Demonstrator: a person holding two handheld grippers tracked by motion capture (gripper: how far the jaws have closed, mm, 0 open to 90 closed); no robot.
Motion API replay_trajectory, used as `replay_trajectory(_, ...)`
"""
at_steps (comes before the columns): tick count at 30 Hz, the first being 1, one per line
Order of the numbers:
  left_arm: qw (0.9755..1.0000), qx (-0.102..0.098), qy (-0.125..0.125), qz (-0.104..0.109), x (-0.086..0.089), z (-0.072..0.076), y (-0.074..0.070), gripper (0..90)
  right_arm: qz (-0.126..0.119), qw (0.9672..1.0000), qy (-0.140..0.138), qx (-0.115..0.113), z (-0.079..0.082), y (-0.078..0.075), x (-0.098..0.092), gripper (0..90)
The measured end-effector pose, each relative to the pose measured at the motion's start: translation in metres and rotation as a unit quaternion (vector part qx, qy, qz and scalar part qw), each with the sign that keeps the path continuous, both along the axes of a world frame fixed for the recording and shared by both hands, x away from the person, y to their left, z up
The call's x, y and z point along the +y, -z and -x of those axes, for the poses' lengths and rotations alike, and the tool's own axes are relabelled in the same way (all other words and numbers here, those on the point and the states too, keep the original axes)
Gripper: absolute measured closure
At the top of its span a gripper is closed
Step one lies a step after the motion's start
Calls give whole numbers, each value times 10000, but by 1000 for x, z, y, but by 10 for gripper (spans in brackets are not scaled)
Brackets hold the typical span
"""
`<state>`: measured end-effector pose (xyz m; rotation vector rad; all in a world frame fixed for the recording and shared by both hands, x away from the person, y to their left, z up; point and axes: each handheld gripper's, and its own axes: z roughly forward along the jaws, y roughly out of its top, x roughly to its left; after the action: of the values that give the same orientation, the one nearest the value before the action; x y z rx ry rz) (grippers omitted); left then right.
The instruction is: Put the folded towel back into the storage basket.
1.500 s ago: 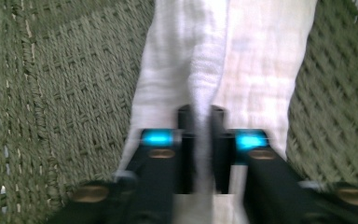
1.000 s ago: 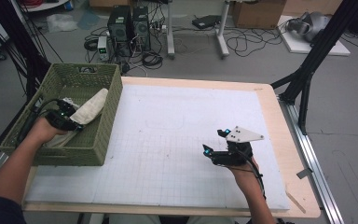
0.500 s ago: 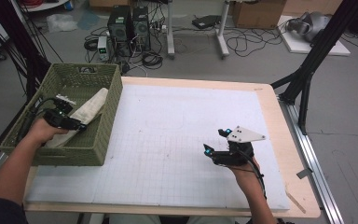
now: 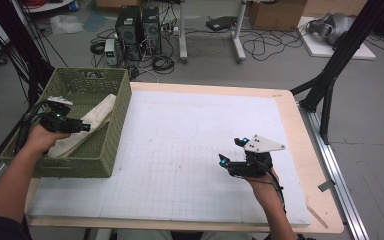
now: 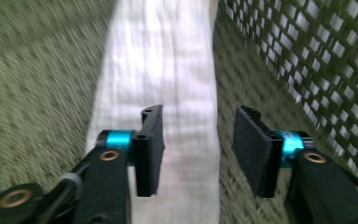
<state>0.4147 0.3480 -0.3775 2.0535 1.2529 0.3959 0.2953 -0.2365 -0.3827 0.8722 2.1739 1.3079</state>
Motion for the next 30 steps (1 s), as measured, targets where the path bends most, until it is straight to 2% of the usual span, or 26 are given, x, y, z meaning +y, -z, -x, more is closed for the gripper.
replay_trajectory(2,9992,-358,-94,143,0,4,-8,506,15,10000,-4,-34,0,0,-1,232)
replay_trajectory(4,9968,-701,-301,246,3,8,-16,471,13,10000,15,-28,0,-1,-2,232)
replay_trajectory(7,9889,-1266,-630,450,6,17,-28,456,31,10000,52,-31,1,-1,-3,232)
replay_trajectory(8,9864,-1400,-701,496,7,19,-31,457,37,10000,54,-53,1,-1,-4,232)
replay_trajectory(9,9821,-1627,-778,543,8,23,-36,457,46,10000,62,-47,1,-1,-4,232)
replay_trajectory(11,9771,-1874,-857,528,9,29,-42,458,38,10000,72,-49,2,-1,-5,232)
replay_trajectory(13,9773,-1892,-879,359,9,30,-45,482,31,9999,85,-62,2,-2,-5,232)
replay_trajectory(14,9777,-1878,-881,330,10,31,-45,494,29,9999,86,-77,2,-2,-5,232)
replay_trajectory(15,9769,-1898,-913,359,10,31,-45,524,26,9999,87,-73,2,-2,-5,232)
replay_trajectory(18,9708,-2117,-1013,501,9,35,-48,527,54,9999,83,-90,3,-2,-5,232)
replay_trajectory(19,9698,-2166,-1002,504,9,36,-48,525,45,9999,82,-84,3,-2,-5,232)
replay_trajectory(21,9718,-2116,-984,332,6,36,-48,538,34,9999,89,-107,3,-2,-5,232)
replay_trajectory(22,9731,-2075,-983,202,5,35,-47,580,33,9999,86,-106,3,-2,-5,232)
replay_trajectory(24,9747,-2004,-986,92,5,34,-45,693,31,9999,88,-88,3,-2,-5,232)
replay_trajectory(25,9744,-2007,-1010,63,4,34,-44,741,51,9999,79,-103,3,-2,-5,232)
replay_trajectory(27,9742,-2032,-977,128,2,33,-43,742,46,9999,71,-95,3,-2,-5,232)
replay_trajectory(29,9717,-2148,-945,273,0,35,-45,700,35,9999,79,-112,3,-3,-5,232)
replay_trajectory(30,9694,-2218,-968,406,0,36,-46,655,25,9999,94,-93,3,-3,-6,232)
